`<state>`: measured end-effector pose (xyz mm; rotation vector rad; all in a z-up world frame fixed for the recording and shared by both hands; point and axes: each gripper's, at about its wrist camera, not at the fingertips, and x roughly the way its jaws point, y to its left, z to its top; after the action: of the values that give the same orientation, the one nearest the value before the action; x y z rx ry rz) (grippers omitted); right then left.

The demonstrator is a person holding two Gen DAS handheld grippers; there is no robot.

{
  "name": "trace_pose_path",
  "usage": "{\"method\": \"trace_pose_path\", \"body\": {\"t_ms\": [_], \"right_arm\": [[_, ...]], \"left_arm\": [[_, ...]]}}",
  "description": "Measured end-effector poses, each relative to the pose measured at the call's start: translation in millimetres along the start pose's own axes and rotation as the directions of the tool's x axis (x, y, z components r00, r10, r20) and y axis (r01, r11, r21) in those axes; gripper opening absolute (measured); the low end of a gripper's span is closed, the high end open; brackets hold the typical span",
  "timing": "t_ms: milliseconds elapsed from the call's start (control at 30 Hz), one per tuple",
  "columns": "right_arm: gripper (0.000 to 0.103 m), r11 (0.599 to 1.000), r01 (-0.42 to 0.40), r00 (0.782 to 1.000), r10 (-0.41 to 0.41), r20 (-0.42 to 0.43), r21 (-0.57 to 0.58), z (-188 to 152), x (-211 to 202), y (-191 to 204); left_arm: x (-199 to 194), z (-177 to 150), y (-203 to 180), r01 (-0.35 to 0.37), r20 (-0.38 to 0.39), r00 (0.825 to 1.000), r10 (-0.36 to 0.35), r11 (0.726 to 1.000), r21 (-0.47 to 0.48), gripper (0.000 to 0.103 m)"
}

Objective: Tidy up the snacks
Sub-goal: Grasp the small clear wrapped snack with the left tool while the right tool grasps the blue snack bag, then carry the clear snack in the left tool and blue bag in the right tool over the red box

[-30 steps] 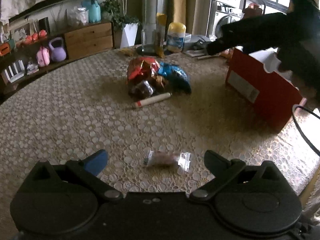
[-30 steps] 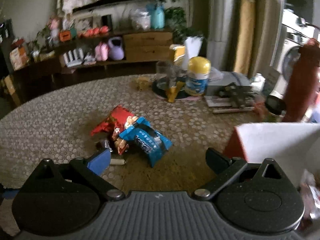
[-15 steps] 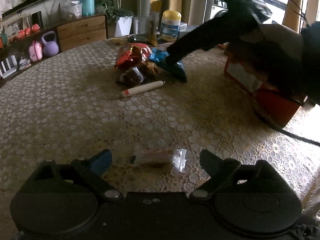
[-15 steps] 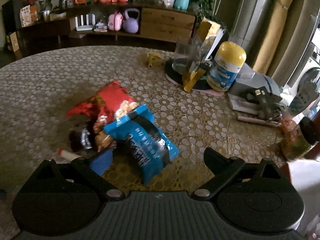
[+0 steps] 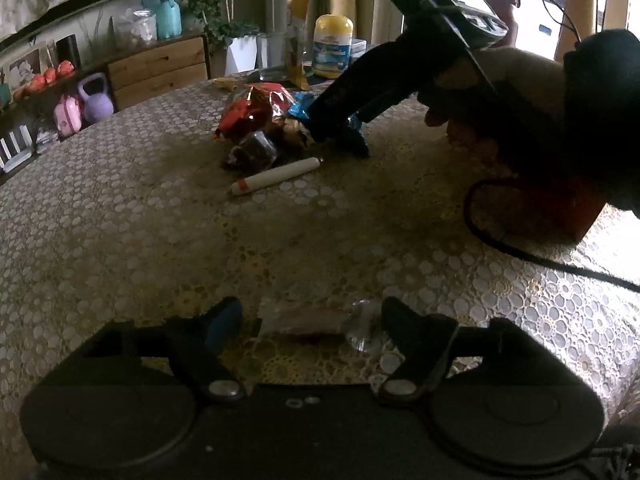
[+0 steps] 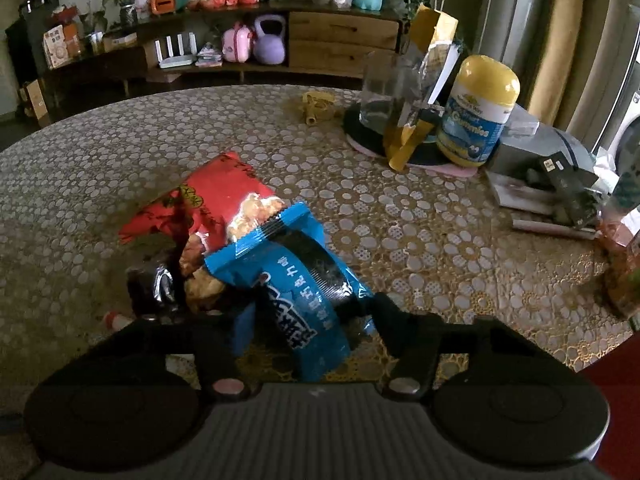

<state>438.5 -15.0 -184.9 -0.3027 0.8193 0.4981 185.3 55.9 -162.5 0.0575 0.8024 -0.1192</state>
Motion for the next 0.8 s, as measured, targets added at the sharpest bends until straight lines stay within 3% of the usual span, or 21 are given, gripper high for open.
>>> {"method": "trace_pose_path", "body": {"t_ms": [300,533,800], "right_arm": [[0.037,0.997,0.048,0.999,-0.049,0.021,0.068,-13,-23,-5],[0.035,0.989,0.037,0.998,-0.045,0.052,0.142,-36,-62,-6],[0.035,0.989,0.012,0.995,-0.026,0.092,0.149,-61,-127,8]], "left_arm": [[-7,-2,-2,0.002,0.014,1.0,-0.002,1.0,-0.013,0.033],[-13,-3,-1,0.004,0.01,1.0,-0.003,0.999,-0.039,0.032],[-40,2,-12,0.026,0.04,0.999,-0.024,0.998,-0.062,0.032]]}}
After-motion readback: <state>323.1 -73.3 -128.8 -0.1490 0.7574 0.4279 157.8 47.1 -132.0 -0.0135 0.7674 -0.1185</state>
